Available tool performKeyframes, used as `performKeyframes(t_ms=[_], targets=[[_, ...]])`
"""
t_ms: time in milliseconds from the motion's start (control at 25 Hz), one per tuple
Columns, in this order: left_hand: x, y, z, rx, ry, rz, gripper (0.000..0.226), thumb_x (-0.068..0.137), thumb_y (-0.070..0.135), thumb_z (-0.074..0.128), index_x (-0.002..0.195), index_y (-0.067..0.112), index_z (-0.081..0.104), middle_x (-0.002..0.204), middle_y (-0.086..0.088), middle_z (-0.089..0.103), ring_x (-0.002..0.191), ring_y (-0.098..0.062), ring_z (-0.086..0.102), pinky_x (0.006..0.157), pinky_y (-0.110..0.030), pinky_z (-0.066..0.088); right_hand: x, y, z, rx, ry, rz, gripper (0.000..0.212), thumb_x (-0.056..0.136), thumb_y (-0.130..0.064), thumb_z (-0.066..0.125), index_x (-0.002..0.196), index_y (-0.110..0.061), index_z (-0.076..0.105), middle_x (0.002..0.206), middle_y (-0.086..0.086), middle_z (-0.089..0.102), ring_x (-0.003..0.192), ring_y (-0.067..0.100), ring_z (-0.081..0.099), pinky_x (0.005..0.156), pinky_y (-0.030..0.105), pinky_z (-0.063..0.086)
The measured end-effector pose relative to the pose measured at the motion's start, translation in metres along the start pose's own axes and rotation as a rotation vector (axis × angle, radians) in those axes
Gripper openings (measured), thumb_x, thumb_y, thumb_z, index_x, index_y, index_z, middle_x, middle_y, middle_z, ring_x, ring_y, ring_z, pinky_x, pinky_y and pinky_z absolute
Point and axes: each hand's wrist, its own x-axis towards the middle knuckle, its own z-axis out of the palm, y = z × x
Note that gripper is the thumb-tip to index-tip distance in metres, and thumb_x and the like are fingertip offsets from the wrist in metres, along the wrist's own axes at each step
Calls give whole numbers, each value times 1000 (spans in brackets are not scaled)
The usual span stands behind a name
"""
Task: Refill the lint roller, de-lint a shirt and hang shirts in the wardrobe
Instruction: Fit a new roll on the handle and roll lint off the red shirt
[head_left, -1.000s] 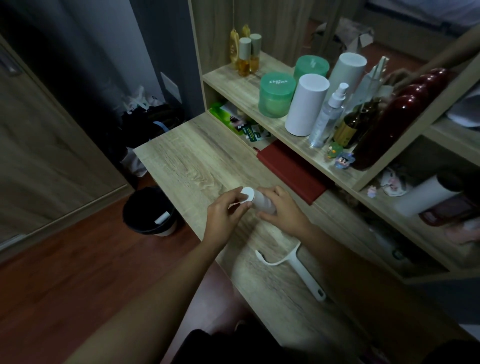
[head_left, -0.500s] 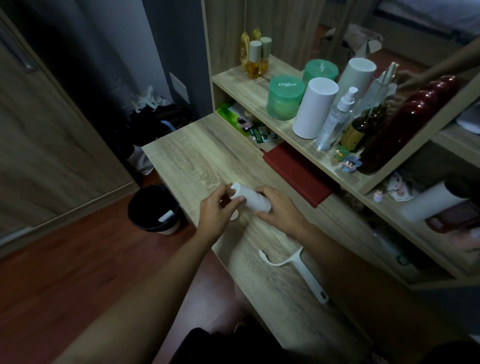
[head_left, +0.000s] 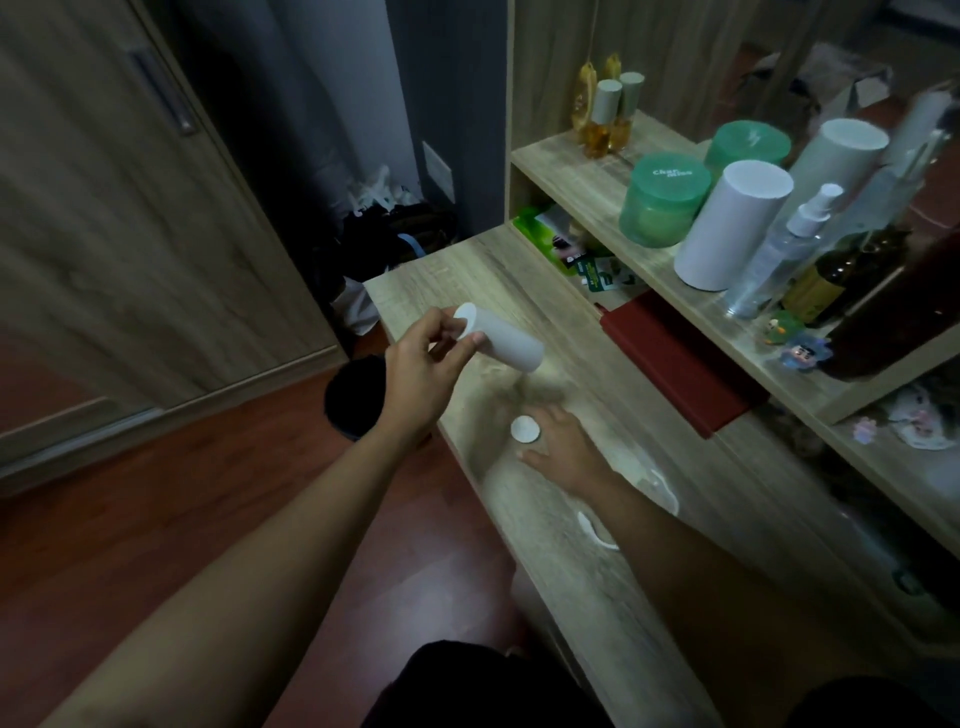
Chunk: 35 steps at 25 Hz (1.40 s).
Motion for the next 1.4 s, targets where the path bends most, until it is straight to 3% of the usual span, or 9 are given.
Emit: performKeyframes(t_ms=[160, 240, 440, 560, 640, 840, 960, 1200, 1400], targets=[[-2, 2, -12, 27, 25, 15, 13, 84, 15, 72, 82, 14, 58, 83, 6, 62, 77, 5, 58, 67, -4, 44, 14, -8, 12, -203, -9, -104, 39, 88, -16, 56, 126, -10, 55, 129, 12, 53, 115, 31, 48, 98, 34, 36], [-3, 0, -14, 25, 26, 27, 13, 84, 14, 71, 82, 14, 59, 81, 11, 61, 75, 7, 58, 66, -4, 43, 15, -9, 13, -186, 18, -89, 34, 88, -13, 55, 122, -9, 59, 124, 14, 56, 111, 32, 51, 95, 34, 39], [-4, -13, -9, -8, 74, -101, 16, 85, 21, 71, 87, 8, 62, 91, 3, 65, 86, -2, 61, 69, -7, 48, 11, -5, -14, 415, 312, 214, 35, 82, -11, 67, 116, -11, 64, 112, 12, 67, 101, 26, 63, 84, 29, 50], [-7, -22, -2, -156, 93, -245, 13, 86, 21, 69, 86, 11, 61, 94, -3, 67, 88, -7, 63, 77, -21, 50, 4, -6, -47, 804, 287, 180, 39, 83, -3, 65, 122, -6, 58, 113, 8, 62, 101, 15, 59, 73, 6, 48], [-8, -26, 2, -228, 95, -308, 11, 86, 19, 68, 84, 11, 61, 94, -10, 66, 87, -13, 62, 78, -28, 49, -2, -12, -65, 931, 246, 123, 39, 84, -1, 63, 122, -7, 56, 113, 6, 60, 100, 9, 59, 74, 5, 48], [-18, -25, 17, -470, 81, -456, 16, 87, 14, 68, 74, 17, 57, 80, -8, 64, 83, -20, 59, 79, -33, 47, -12, -21, -81, 933, 180, 5, 36, 82, -5, 67, 114, -20, 60, 113, -3, 64, 98, -4, 63, 80, 12, 50], [-22, -25, 21, -546, 88, -492, 18, 88, 11, 66, 73, 17, 56, 81, -8, 66, 86, -22, 62, 87, -35, 49, -17, -26, -83, 916, 191, -43, 36, 82, -1, 66, 114, -17, 60, 113, -5, 63, 98, -7, 62, 81, 13, 49], [-28, -18, 26, -610, 52, -510, 20, 88, 8, 64, 72, 16, 56, 82, -7, 67, 85, -19, 65, 83, -29, 51, -25, -21, -90, 919, 217, -40, 38, 83, 1, 64, 117, -15, 58, 113, -6, 62, 97, -10, 62, 79, 12, 50], [-36, -9, 30, -639, 37, -510, 18, 89, 7, 63, 75, 13, 54, 88, -10, 65, 89, -19, 64, 89, -30, 51, -29, -19, -93, 889, 236, -36, 39, 84, -1, 64, 122, -7, 58, 118, 0, 60, 97, -8, 61, 77, 10, 48]])
